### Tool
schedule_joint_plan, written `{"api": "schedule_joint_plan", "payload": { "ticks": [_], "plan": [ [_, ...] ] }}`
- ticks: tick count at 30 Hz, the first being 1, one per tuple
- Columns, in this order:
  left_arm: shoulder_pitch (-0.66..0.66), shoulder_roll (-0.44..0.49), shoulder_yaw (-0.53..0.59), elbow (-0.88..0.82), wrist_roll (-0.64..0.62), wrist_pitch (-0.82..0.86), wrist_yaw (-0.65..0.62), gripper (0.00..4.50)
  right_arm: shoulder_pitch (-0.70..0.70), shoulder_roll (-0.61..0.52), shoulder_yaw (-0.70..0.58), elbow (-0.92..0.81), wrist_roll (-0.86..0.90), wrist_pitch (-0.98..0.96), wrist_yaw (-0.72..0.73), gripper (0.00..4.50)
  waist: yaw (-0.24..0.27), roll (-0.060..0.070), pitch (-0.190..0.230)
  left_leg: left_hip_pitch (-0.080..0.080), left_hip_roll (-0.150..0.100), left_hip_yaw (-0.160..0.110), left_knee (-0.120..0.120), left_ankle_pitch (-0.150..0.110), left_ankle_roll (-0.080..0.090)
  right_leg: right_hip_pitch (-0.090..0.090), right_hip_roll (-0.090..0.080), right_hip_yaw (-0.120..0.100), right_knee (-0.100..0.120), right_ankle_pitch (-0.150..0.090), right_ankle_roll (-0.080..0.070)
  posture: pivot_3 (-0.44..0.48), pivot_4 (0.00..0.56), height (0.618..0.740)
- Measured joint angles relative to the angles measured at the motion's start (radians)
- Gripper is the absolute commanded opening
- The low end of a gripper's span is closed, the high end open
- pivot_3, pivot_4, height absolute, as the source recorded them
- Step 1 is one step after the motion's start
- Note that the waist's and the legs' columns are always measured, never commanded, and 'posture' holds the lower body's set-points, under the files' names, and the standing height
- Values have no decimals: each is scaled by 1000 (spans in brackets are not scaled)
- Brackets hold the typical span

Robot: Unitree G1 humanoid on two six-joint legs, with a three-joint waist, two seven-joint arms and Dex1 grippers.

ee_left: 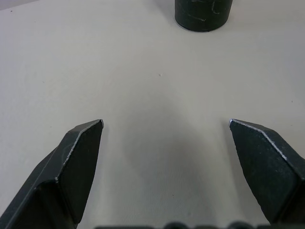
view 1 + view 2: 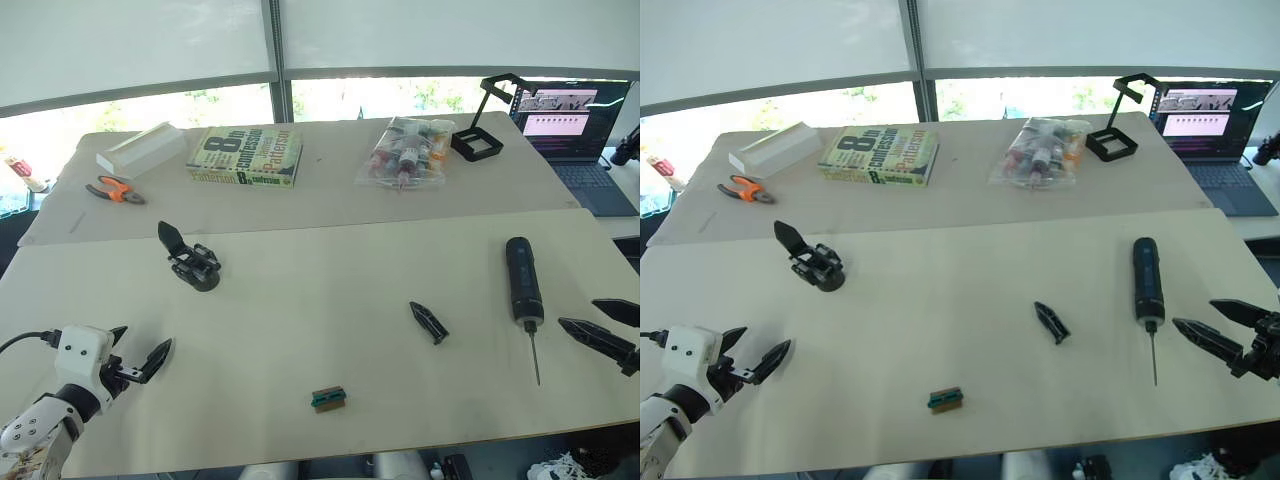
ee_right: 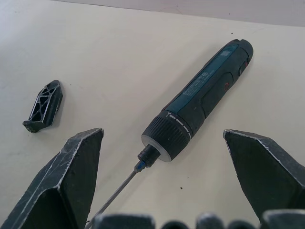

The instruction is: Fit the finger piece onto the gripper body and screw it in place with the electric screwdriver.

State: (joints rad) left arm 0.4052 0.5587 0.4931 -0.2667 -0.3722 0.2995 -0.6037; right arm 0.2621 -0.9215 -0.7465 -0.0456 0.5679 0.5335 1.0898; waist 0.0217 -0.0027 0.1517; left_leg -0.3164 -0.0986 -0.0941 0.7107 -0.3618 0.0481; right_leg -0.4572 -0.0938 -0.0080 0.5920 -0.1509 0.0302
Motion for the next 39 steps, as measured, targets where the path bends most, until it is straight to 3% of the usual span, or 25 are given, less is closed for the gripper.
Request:
{"api": "schedule_joint_plan", "payload": {
  "ticks": [8, 12, 19, 26, 38, 39],
  "plan": [
    [-39, -11, -8, 0, -12, 5, -1, 4500, -60, -3, 34, 47, -12, -44, 20, 4451, -4, 0, 0, 0, 0, 0, 0, 0, 0, 0, 0, 0, 1, 0, 0, 0, 150, 740],
    [-76, -2, -38, 1, -13, 1, -24, 4500, -138, -73, 91, -13, 42, 1, 71, 4451, -10, 1, 0, 1, 2, 1, 0, 0, 0, 0, 0, 1, 1, 0, 0, 0, 150, 740],
    [-205, 9, -121, 97, 22, -42, -49, 4500, -426, -151, 351, -192, 164, 66, 200, 4451, -8, 1, 0, 0, 3, 2, 1, 0, -1, -1, 1, -2, 0, 0, -1, 0, 150, 740],
    [-335, -8, -190, 207, 64, -83, -31, 4500, -570, -119, 536, -299, 242, 98, 273, 4451, 2, 0, 0, -3, 3, 2, 2, 0, 0, -2, 1, -4, -4, 1, -1, 0, 150, 740],
    [-550, -48, -277, 448, 136, -182, 2, 4500, -613, -34, 624, -318, 234, 107, 241, 4451, 6, 0, 0, -2, 3, 2, 4, 0, -1, -2, 0, -4, 0, 1, -2, 0, 150, 740],
    [-569, -53, -281, 469, 139, -194, 2, 4243, -611, -33, 623, -319, 231, 107, 239, 4493, 6, 0, 0, -2, 3, 2, 5, 0, -1, -2, 0, -4, 1, 1, -2, 0, 150, 740]
  ]
}}
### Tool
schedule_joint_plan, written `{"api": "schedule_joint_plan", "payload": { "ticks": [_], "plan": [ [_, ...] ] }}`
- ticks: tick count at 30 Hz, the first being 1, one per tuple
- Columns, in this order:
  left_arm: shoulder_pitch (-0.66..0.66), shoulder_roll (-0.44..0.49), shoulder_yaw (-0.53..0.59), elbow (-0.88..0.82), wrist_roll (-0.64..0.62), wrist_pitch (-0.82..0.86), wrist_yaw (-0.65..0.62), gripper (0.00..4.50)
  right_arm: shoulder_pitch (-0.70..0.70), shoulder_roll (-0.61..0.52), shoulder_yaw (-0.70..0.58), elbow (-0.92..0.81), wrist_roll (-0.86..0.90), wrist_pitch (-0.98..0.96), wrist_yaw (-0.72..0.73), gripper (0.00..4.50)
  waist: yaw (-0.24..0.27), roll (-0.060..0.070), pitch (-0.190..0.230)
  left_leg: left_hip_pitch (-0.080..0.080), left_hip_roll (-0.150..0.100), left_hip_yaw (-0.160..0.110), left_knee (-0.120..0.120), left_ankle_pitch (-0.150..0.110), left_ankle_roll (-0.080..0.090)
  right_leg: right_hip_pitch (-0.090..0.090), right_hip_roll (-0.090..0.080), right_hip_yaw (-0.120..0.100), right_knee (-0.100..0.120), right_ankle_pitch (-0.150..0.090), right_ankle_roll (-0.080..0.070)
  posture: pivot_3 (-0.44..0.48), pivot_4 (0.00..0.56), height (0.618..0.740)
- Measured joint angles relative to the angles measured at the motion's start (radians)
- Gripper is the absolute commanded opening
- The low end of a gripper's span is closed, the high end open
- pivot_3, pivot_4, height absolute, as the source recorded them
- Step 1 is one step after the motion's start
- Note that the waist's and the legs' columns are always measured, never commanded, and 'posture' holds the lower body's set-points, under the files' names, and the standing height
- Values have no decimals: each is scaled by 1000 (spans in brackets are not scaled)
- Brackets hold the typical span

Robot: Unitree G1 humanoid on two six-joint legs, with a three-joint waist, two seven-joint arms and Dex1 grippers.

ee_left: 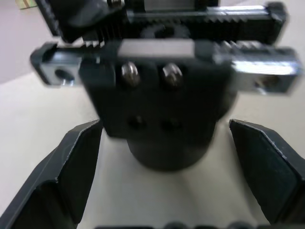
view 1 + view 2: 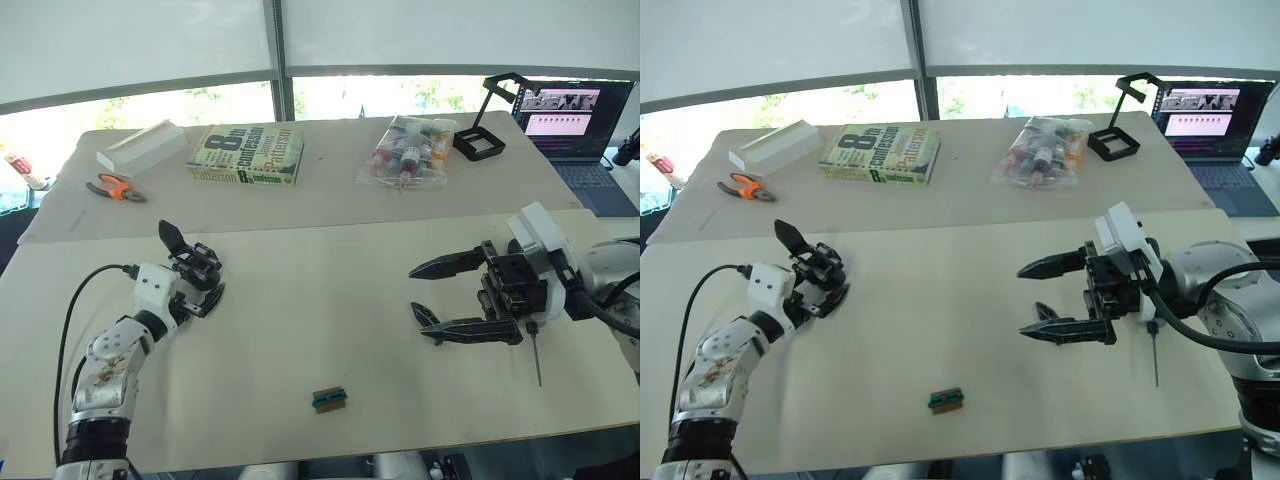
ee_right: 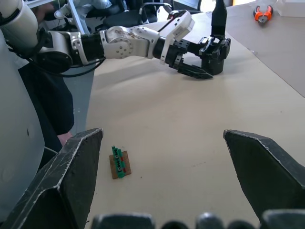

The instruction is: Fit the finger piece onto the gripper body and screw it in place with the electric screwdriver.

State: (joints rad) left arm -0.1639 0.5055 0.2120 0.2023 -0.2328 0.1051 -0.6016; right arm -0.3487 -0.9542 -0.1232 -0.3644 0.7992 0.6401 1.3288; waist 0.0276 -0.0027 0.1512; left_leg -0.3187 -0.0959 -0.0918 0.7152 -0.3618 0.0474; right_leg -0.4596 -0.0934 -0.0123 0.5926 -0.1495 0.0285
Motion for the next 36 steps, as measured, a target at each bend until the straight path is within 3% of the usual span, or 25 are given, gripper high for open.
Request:
{"api": "schedule_joint_plan", "payload": {
  "ticks": [2, 5, 10, 14, 18, 25, 36],
  "plan": [
    [-46, -6, -19, 54, 8, -26, -9, 3682, 12, 2, 0, -3, -4, -3, -5, 4500, 1, 0, 0, 0, 0, 0, 0, 0, 0, 0, 0, 0, 0, 0, 0, 0, 150, 740],
    [-66, -4, -35, 83, 9, -61, -45, 2431, 35, 6, 0, -17, -10, -9, -10, 4500, -1, 0, 0, 0, 0, 0, 0, 0, 0, 0, 0, 0, 0, 0, 0, 0, 150, 740],
    [-20, 56, -110, -5, -4, -73, -210, 2453, 87, -5, -18, -41, -11, -27, -9, 4500, -4, 0, 0, -2, 0, 0, 0, 0, 0, -1, 0, 0, 0, 0, 0, 0, 150, 740],
    [23, 89, -294, -237, -31, -29, -409, 2453, 149, -17, -46, -70, -11, -33, 5, 4500, 6, -1, 0, -4, -1, 0, 0, -1, 2, -1, -1, -1, -1, 0, 1, 0, 150, 740],
    [-16, 70, -421, -349, -44, 8, -498, 2453, 231, -21, -58, -124, -21, -62, 9, 4500, 7, -1, 1, -3, 0, 0, 0, -1, 1, -1, 0, 0, -4, 0, 1, 0, 150, 740],
    [-108, -25, -556, -287, 27, 9, -499, 2453, 327, -21, -89, -192, -34, -80, -32, 4500, 6, -2, 1, -1, 0, 2, 0, 0, 0, 0, 0, 2, 0, 1, 0, 0, 150, 740],
    [-127, -79, -560, -205, 52, 47, -437, 2453, 380, -20, -128, -228, -33, -81, -97, 4500, 12, -2, 1, -1, 0, 3, 1, 0, 1, 0, 0, 2, -1, 1, 0, 0, 150, 740]
  ]
}}
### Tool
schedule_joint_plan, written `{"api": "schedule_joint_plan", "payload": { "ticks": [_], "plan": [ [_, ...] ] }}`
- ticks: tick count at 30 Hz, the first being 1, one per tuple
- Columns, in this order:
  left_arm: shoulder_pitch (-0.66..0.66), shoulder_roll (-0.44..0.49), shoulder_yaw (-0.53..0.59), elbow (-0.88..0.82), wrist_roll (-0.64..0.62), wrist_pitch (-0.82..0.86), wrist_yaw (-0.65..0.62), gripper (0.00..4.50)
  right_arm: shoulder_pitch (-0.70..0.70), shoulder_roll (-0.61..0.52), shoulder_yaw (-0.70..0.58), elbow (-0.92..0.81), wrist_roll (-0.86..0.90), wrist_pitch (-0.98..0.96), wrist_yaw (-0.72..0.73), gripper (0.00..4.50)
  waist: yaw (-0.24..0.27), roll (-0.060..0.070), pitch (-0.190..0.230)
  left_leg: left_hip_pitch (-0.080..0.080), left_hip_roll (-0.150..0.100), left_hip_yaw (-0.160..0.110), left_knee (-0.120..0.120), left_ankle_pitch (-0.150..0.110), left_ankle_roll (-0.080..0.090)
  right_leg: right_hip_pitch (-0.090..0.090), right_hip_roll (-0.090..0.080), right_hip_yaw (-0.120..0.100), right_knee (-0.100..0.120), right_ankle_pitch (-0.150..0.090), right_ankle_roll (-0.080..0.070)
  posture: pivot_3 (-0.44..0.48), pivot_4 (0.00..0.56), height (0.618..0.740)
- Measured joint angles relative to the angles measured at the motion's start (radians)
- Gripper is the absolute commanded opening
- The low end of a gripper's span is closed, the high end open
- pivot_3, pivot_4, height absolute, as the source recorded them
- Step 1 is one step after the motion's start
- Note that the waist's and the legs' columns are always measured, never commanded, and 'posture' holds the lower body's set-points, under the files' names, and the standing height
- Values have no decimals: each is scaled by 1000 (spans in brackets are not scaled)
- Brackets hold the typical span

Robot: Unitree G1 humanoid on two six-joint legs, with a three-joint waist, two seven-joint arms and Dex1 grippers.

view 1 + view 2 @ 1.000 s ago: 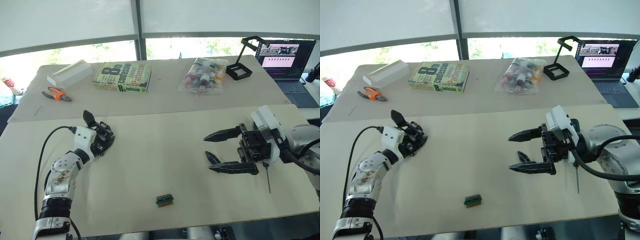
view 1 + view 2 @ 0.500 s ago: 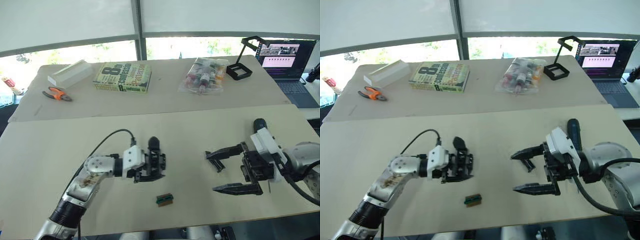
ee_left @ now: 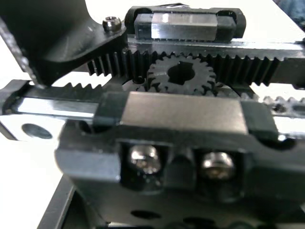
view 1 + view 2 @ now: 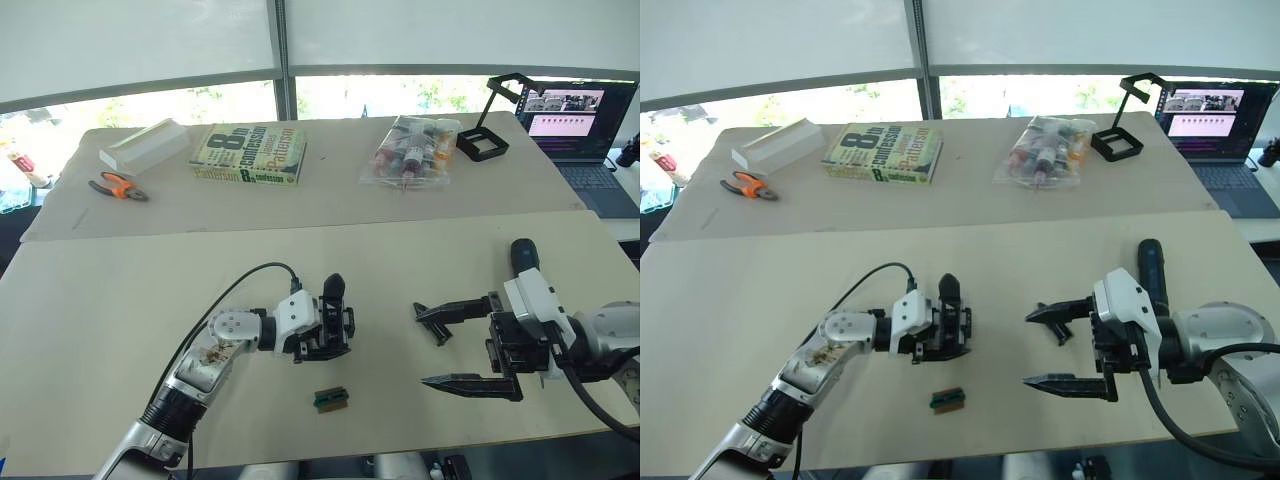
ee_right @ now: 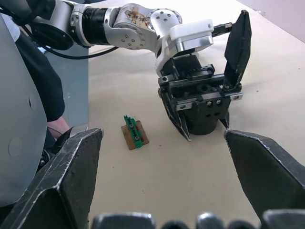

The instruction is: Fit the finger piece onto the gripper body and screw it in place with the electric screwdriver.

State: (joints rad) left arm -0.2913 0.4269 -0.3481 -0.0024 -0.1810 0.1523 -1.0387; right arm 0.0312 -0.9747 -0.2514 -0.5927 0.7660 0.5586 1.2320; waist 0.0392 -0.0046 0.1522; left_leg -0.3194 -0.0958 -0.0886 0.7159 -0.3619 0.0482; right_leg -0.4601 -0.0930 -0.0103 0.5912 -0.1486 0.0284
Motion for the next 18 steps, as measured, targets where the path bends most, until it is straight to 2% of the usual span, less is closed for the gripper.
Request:
{"api": "schedule_joint_plan", "payload": {
  "ticks": [2, 4, 6, 11, 15, 18],
  "plan": [
    [0, 0, 0, 2, 1, -2, 0, 2453, 2, 0, 0, 0, -1, -4, -1, 4500, 0, 0, 0, 0, 0, 0, 0, 0, 0, 0, 0, 0, 0, 0, 0, 0, 150, 740],
    [0, 0, 0, 6, 1, -8, 0, 3509, 6, 0, 0, 0, -7, -9, -1, 4500, 0, 0, 0, 0, 0, 0, 0, 0, 0, 0, 0, 0, 1, 0, 0, 0, 150, 740],
    [0, 2, 0, 11, 2, -16, -2, 4358, 14, 0, 0, 2, -10, -17, -1, 4500, 0, 0, 0, 0, 0, 0, 0, 0, 0, 0, 0, 0, 0, 0, 0, 0, 150, 740],
    [43, 64, 27, -32, -14, -10, -17, 4440, 25, 0, 0, 2, -29, -31, -8, 4500, -5, 0, 0, 1, 1, 1, -1, 0, 0, 0, 1, 1, 1, 0, 0, 0, 150, 740],
    [155, 210, 126, -175, -97, 70, -60, 4440, 19, -47, -16, 9, -41, -2, -32, 4500, -16, 0, 0, 2, 2, 1, -2, 0, 0, -1, 1, 1, 1, 0, 0, 0, 150, 740],
    [181, 321, 231, -324, -224, 187, -98, 4440, -45, -113, -31, 19, -22, 116, -100, 4500, -13, 0, 0, 1, 2, 2, -1, -1, 1, 0, 0, 0, 1, 0, 0, 0, 150, 740]
  ]
}}
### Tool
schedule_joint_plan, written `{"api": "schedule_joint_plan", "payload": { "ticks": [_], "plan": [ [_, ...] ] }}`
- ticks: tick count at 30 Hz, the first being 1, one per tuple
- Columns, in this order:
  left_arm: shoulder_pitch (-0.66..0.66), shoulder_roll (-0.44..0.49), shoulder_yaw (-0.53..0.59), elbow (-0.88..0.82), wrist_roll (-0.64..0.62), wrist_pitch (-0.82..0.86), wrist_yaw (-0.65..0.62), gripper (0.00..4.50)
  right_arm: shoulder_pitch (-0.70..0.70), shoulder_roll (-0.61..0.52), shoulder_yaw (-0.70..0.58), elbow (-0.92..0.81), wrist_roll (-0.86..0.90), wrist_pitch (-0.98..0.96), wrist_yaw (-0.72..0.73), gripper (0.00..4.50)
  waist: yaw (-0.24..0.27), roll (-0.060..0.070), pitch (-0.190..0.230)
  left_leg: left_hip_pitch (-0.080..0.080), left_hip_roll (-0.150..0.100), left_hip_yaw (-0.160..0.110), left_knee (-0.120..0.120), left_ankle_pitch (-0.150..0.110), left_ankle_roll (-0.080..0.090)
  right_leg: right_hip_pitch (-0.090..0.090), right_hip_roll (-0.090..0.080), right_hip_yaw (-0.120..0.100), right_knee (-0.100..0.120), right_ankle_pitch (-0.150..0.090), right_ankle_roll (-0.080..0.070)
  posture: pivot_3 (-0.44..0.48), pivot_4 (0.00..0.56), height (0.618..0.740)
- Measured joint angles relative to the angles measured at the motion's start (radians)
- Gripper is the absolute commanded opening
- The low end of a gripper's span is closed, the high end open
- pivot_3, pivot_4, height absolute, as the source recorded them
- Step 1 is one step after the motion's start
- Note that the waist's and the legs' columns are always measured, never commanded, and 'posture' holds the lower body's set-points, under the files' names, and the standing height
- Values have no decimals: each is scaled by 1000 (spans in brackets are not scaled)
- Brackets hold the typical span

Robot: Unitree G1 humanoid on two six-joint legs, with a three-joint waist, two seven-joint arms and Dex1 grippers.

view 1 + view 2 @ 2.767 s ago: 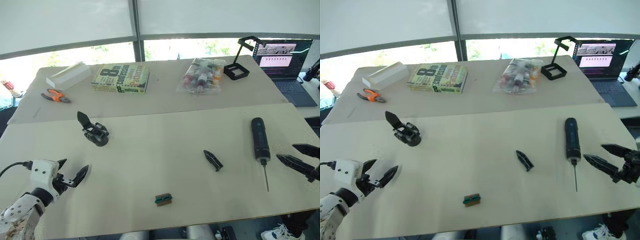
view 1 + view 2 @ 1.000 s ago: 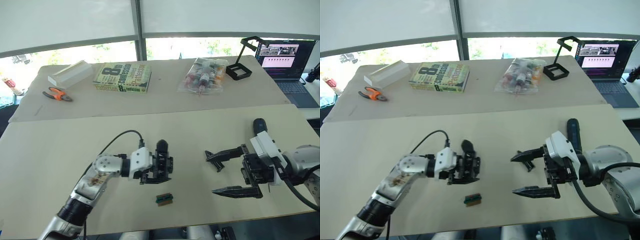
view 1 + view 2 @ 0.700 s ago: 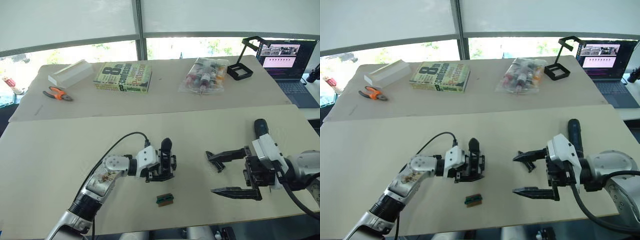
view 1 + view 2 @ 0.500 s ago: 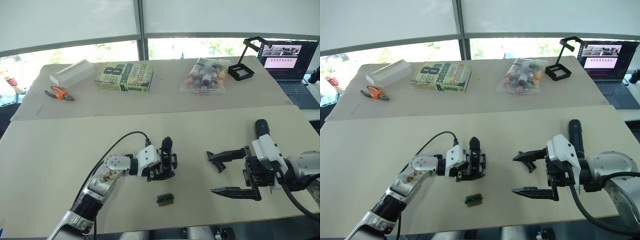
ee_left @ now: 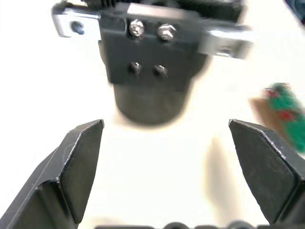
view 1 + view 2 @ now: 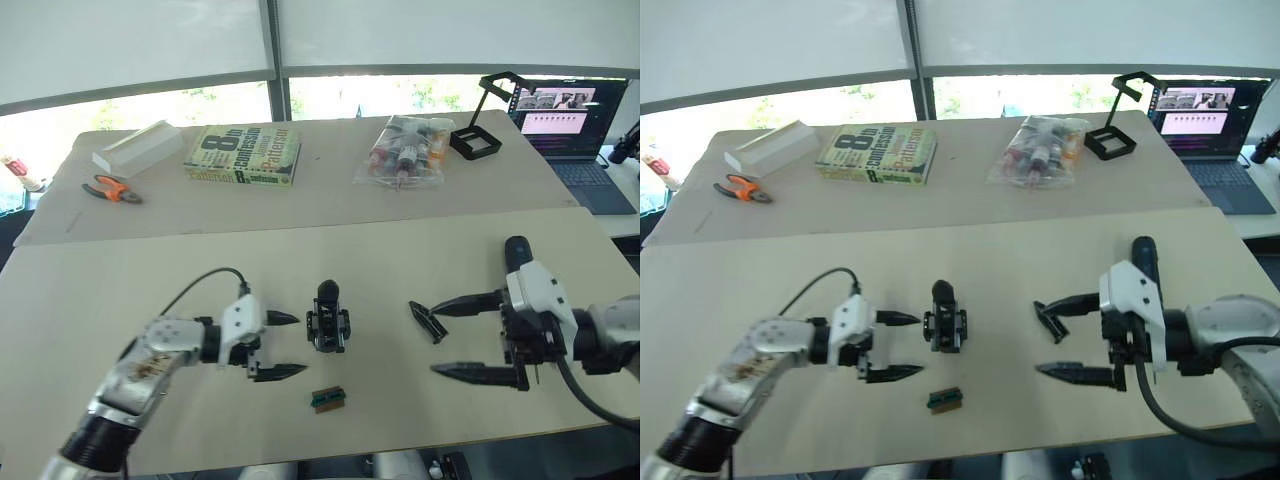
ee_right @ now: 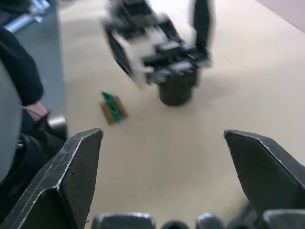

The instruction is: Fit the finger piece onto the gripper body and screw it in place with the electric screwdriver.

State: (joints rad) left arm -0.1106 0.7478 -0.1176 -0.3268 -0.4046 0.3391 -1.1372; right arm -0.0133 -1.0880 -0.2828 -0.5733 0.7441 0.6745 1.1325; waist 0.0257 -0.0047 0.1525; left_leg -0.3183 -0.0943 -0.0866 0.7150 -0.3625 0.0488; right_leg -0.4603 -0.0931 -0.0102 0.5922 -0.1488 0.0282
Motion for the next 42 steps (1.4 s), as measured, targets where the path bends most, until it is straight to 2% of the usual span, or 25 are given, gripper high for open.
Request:
{"api": "schedule_joint_plan", "payload": {
  "ticks": [3, 7, 10, 13, 20, 28, 33, 38, 42],
  "plan": [
    [-30, 105, 89, -142, -156, 143, -33, 4440, -117, -51, 22, 0, 60, 205, -133, 4500, 2, 0, 0, 0, 0, 0, 0, 0, 0, 0, 0, 0, 0, 0, 0, 0, 150, 740],
    [-113, 160, 128, -237, -299, 279, -35, 4440, -287, -45, 131, 10, 128, 473, -281, 4500, -4, 0, 0, 0, 0, 2, -1, 0, 0, 0, 0, 0, -1, 0, 0, 0, 150, 740],
    [-190, 157, 123, -274, -350, 322, -28, 4440, -439, 32, 209, 53, 140, 675, -404, 4500, -12, -2, 1, -1, 0, 2, -1, 0, 0, 0, 0, 0, -3, 0, -1, 0, 150, 740],
    [-239, 134, 105, -287, -363, 330, -10, 4440, -509, 72, 277, 111, 137, 869, -476, 4500, -11, -1, 1, -2, 0, 2, -1, 0, 0, -1, 0, -1, -5, 0, -1, 0, 150, 740],
    [-279, 103, 46, -288, -343, 329, -3, 4440, -583, 134, 396, 243, 124, 930, -597, 4500, -13, -2, 1, -2, -1, 3, -1, 0, 0, -1, 0, 0, -5, 0, -1, 0, 150, 740],
    [-318, 67, 5, -284, -303, 309, 1, 4440, -597, 150, 479, 266, 123, 930, -655, 4500, -13, -1, 1, -2, -1, 3, 0, 0, 0, -1, 0, 0, -4, 1, -1, 0, 150, 740],
    [-337, 45, 2, -262, -299, 311, 15, 4500, -579, 133, 505, 246, 74, 906, -636, 2967, -12, -2, 1, -2, -1, 3, 0, 0, 0, -1, 1, -1, -4, 1, -1, 0, 150, 740],
    [-359, 30, 3, -222, -291, 319, 40, 4500, -525, 93, 512, 250, -3, 768, -570, 1208, -13, -2, 1, -1, -1, 4, 0, 0, 0, 0, 1, -1, -4, 1, -1, 0, 150, 740],
    [-394, 2, 23, -194, -311, 370, 108, 4500, -440, 54, 492, 250, -57, 598, -474, 1097, -14, -2, 1, -1, -1, 4, 0, 0, 0, 0, 1, 0, -4, 1, 0, 0, 150, 740]
  ]
}}
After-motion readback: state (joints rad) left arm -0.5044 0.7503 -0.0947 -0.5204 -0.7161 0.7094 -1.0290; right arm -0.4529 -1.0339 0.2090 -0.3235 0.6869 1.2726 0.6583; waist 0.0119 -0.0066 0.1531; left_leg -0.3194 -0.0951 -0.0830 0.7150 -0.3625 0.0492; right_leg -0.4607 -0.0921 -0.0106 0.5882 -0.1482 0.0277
